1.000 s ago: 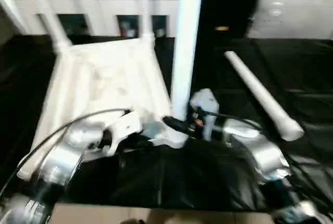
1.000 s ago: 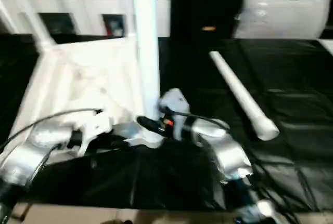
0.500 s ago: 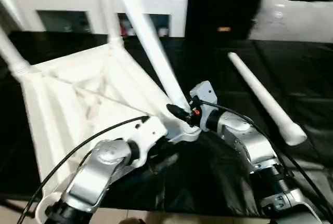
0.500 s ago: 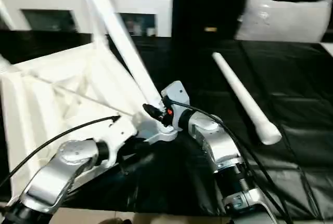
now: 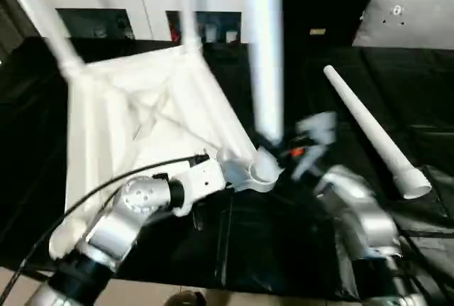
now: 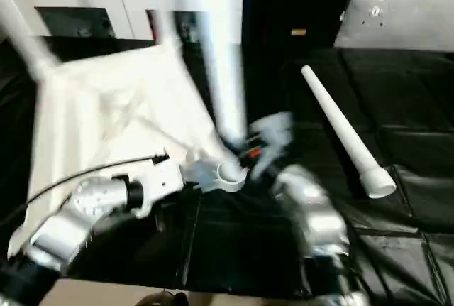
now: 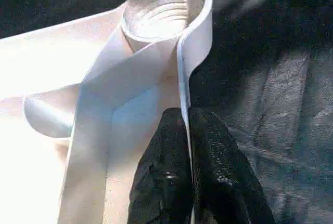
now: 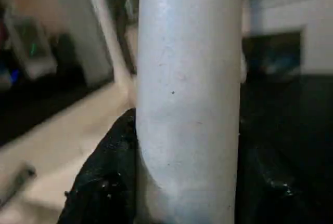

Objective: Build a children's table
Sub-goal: Insert table leg to table base

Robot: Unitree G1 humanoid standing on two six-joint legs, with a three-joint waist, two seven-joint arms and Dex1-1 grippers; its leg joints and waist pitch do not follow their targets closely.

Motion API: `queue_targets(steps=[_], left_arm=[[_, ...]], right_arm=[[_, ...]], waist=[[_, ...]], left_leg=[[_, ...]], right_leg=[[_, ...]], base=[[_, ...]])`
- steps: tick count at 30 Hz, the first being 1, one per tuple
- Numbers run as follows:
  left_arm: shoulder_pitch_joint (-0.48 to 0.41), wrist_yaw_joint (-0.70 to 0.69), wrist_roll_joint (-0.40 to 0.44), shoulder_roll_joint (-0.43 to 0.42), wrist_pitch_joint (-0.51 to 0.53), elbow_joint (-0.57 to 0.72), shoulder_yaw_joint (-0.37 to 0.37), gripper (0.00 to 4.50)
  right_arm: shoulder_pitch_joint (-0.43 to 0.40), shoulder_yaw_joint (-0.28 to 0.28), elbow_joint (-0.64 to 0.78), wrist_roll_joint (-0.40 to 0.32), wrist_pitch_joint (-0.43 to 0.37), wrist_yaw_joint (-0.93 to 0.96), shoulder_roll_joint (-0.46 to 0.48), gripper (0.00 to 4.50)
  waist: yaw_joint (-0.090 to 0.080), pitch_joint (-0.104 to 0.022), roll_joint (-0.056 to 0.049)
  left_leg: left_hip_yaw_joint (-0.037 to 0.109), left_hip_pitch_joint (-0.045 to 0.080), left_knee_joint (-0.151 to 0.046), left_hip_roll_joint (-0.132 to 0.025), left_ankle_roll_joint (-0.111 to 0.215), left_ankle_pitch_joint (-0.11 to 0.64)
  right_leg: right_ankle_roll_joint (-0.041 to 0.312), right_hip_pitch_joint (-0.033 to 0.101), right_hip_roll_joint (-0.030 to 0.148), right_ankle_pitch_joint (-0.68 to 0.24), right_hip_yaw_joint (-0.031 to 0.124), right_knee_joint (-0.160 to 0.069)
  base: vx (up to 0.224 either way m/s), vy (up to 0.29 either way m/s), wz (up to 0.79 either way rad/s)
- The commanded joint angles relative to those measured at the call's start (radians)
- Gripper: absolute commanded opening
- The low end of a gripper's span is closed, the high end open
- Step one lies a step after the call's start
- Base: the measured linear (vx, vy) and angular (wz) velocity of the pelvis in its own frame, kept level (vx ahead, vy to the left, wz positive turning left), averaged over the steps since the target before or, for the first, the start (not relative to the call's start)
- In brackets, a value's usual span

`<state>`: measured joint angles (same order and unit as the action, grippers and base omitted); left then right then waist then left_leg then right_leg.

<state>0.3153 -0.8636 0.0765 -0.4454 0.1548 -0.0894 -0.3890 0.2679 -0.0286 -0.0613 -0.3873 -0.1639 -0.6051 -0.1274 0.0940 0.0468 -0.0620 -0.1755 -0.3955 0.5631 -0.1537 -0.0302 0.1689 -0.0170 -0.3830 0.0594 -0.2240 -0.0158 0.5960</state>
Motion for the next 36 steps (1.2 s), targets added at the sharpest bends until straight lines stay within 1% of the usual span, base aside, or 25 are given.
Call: queue_targets(steps=[1,2,3,4,5,8,9,10,11,12,13,14,15,16,18,20,22,25,27,28,29,31,32,35,36], left_arm=[[-0.002,-0.001,0.0,-0.009,-0.056,-0.04,0.003,0.0],[-0.002,0.0,-0.002,-0.009,-0.062,-0.044,0.005,0.0],[-0.011,-0.026,-0.027,-0.015,-0.069,-0.043,0.014,0.28],[-0.018,-0.041,-0.042,-0.019,-0.067,-0.038,0.022,0.44],[-0.026,-0.056,-0.067,-0.018,-0.051,-0.025,0.035,0.55],[-0.014,-0.053,-0.135,0.006,-0.027,0.003,0.098,0.69],[-0.012,-0.052,-0.136,0.008,-0.026,0.003,0.101,0.79],[0.039,-0.006,-0.171,0.038,0.042,0.012,0.154,0.9],[0.102,0.06,-0.187,0.073,0.104,0.001,0.201,1.0],[0.116,0.077,-0.187,0.081,0.111,-0.005,0.209,1.11],[0.145,0.111,-0.184,0.097,0.122,-0.02,0.225,1.22],[0.193,0.178,-0.175,0.124,0.133,-0.053,0.249,1.27],[0.224,0.221,-0.17,0.142,0.139,-0.076,0.265,1.27],[0.26,0.268,-0.163,0.161,0.145,-0.105,0.28,1.29],[0.316,0.319,-0.16,0.193,0.153,-0.146,0.292,1.29],[0.373,0.356,-0.155,0.227,0.151,-0.176,0.291,1.29],[0.409,0.317,-0.164,0.273,0.161,-0.133,0.254,1.29],[0.414,0.301,-0.169,0.288,0.174,-0.106,0.242,1.29],[0.399,0.239,-0.231,0.325,0.23,0.022,0.193,1.29],[0.386,0.201,-0.278,0.34,0.263,0.107,0.146,1.29],[0.386,0.201,-0.278,0.34,0.263,0.107,0.146,1.29],[0.373,0.175,-0.302,0.343,0.271,0.154,0.113,1.29],[0.359,0.153,-0.314,0.347,0.274,0.182,0.09,1.29],[0.347,0.147,-0.302,0.357,0.273,0.186,0.079,1.29],[0.347,0.147,-0.299,0.358,0.278,0.187,0.08,1.29]], right_arm=[[-0.013,-0.025,0.067,-0.043,0.002,0.014,0.005,1.88],[-0.015,-0.026,0.071,-0.045,0.001,0.015,0.005,1.88],[-0.016,-0.038,0.085,-0.055,-0.012,0.02,-0.002,1.88],[-0.015,-0.04,0.089,-0.053,-0.016,0.021,-0.007,1.88],[-0.012,-0.039,0.087,-0.05,-0.018,0.019,-0.011,1.88],[0.0,-0.028,0.083,-0.03,-0.025,0.02,-0.018,1.88],[0.001,-0.028,0.082,-0.029,-0.025,0.02,-0.018,1.88],[0.008,-0.015,0.076,-0.01,-0.028,0.026,-0.024,1.88],[0.013,-0.002,0.071,0.006,-0.028,0.033,-0.024,1.88],[0.013,0.001,0.071,0.008,-0.028,0.033,-0.024,1.88],[0.014,0.008,0.072,0.012,-0.029,0.034,-0.023,1.88],[0.016,0.02,0.076,0.015,-0.034,0.036,-0.02,1.88],[0.016,0.027,0.079,0.016,-0.038,0.038,-0.019,1.88],[0.016,0.038,0.083,0.017,-0.043,0.037,-0.016,1.88],[0.017,0.054,0.085,0.02,-0.048,0.037,-0.007,1.88],[0.017,0.072,0.085,0.026,-0.053,0.037,0.004,1.88],[0.017,0.097,0.071,0.053,-0.057,0.044,0.008,1.88],[0.017,0.105,0.065,0.065,-0.057,0.046,0.006,1.88],[0.021,0.112,0.042,0.091,-0.059,0.068,0.0,1.88],[0.024,0.114,0.03,0.102,-0.062,0.082,-0.002,1.88],[0.024,0.114,0.03,0.102,-0.062,0.082,-0.002,1.88],[0.024,0.114,0.026,0.109,-0.064,0.091,-0.002,1.88],[0.027,0.115,0.02,0.119,-0.065,0.095,-0.004,1.88],[0.032,0.121,0.013,0.128,-0.064,0.098,-0.006,1.88],[0.035,0.122,0.011,0.129,-0.064,0.098,-0.006,1.88]], waist=[[-0.003,-0.065,-0.009],[-0.006,-0.065,-0.009],[-0.006,-0.065,-0.014],[-0.008,-0.064,-0.012],[-0.008,-0.064,-0.018],[-0.009,-0.065,-0.015],[-0.008,-0.066,-0.016],[-0.005,-0.065,-0.012],[-0.002,-0.065,-0.013],[0.003,-0.064,-0.013],[0.003,-0.062,-0.012],[0.003,-0.06,-0.008],[0.002,-0.059,-0.006],[0.003,-0.06,-0.002],[-0.002,-0.058,0.009],[0.001,-0.065,0.004],[0.004,-0.072,0.005],[0.009,-0.075,0.004],[0.011,-0.076,0.0],[0.017,-0.082,0.001],[0.018,-0.081,0.001],[0.025,-0.075,0.002],[0.022,-0.07,0.006],[0.017,-0.064,0.004],[0.016,-0.063,0.004]], left_leg=[[0.031,0.029,-0.059,-0.068,0.007,0.18],[0.03,0.029,-0.059,-0.068,0.007,0.187],[0.03,0.029,-0.06,-0.069,0.006,0.193],[0.029,0.029,-0.06,-0.069,0.006,0.202],[0.03,0.029,-0.06,-0.069,0.004,0.207],[0.026,0.029,-0.056,-0.068,0.01,0.195],[0.026,0.029,-0.054,-0.068,0.011,0.187],[0.024,0.028,-0.052,-0.067,0.019,0.169],[0.023,0.03,-0.05,-0.068,0.02,0.169],[0.021,0.033,-0.046,-0.067,0.014,0.179],[0.022,0.03,-0.048,-0.068,0.014,0.188],[0.025,0.023,-0.049,-0.066,0.011,0.196],[0.024,0.024,-0.048,-0.065,0.009,0.206],[0.027,0.024,-0.048,-0.065,0.01,0.208],[0.027,0.017,-0.047,-0.063,0.018,0.194],[0.026,0.019,-0.039,-0.062,0.032,0.159],[0.028,0.013,-0.033,-0.064,0.056,0.09],[0.027,0.011,-0.025,-0.065,0.086,0.05],[0.028,0.008,-0.022,-0.064,0.098,0.046],[0.028,0.009,-0.016,-0.068,0.106,0.016],[0.027,0.007,-0.014,-0.068,0.112,0.011],[0.026,0.005,-0.014,-0.068,0.116,0.039],[0.025,0.003,-0.018,-0.067,0.106,0.085],[0.025,0.008,-0.026,-0.068,0.069,0.16],[0.025,0.008,-0.028,-0.067,0.062,0.173]], right_leg=[[0.192,0.035,0.071,0.146,0.029,-0.045],[0.199,0.035,0.072,0.128,0.028,-0.046],[0.202,0.035,0.073,0.114,0.029,-0.046],[0.207,0.035,0.073,0.089,0.029,-0.048],[0.212,0.034,0.075,0.064,0.029,-0.048],[0.227,0.033,0.074,0.054,0.031,-0.047],[0.23,0.034,0.074,0.058,0.031,-0.045],[0.24,0.034,0.074,0.068,0.03,-0.044],[0.243,0.032,0.075,0.061,0.03,-0.044],[0.249,0.027,0.073,0.035,0.031,-0.044],[0.247,0.029,0.074,0.015,0.031,-0.046],[0.24,0.034,0.075,-0.019,0.03,-0.046],[0.234,0.032,0.074,-0.038,0.03,-0.048],[0.225,0.035,0.079,-0.065,0.03,-0.05],[0.21,0.037,0.077,-0.08,0.031,-0.051],[0.206,0.033,0.077,-0.056,0.032,-0.05],[0.221,0.036,0.077,0.051,0.029,-0.038],[0.243,0.036,0.079,0.135,0.027,-0.029],[0.251,0.036,0.079,0.152,0.026,-0.025],[0.265,0.035,0.081,0.184,0.026,-0.019],[0.269,0.032,0.079,0.191,0.026,-0.018],[0.271,0.029,0.078,0.148,0.026,-0.022],[0.26,0.029,0.076,0.087,0.025,-0.028],[0.231,0.026,0.075,-0.059,0.027,-0.042],[0.225,0.025,0.075,-0.084,0.028,-0.045]], base=[[0.0,0.0,0.0],[0.0,0.0,0.0],[0.0,0.0,0.0],[0.0,0.0,0.0],[0.0,0.0,0.0],[0.0,0.0,0.0],[0.0,0.0,0.0],[0.0,0.0,0.0],[0.0,0.0,0.0],[0.0,0.0,0.0],[0.0,0.0,0.0],[0.0,0.0,0.0],[0.0,0.0,0.0],[0.0,0.0,0.0],[0.0,0.0,0.0],[0.0,0.0,0.0],[0.0,0.0,0.0],[0.0,0.0,0.0],[0.0,0.0,0.0],[0.0,0.0,0.0],[0.0,0.0,0.0],[0.0,0.0,0.0],[0.0,0.0,0.0],[0.0,0.0,0.0],[0.0,0.0,0.0]])
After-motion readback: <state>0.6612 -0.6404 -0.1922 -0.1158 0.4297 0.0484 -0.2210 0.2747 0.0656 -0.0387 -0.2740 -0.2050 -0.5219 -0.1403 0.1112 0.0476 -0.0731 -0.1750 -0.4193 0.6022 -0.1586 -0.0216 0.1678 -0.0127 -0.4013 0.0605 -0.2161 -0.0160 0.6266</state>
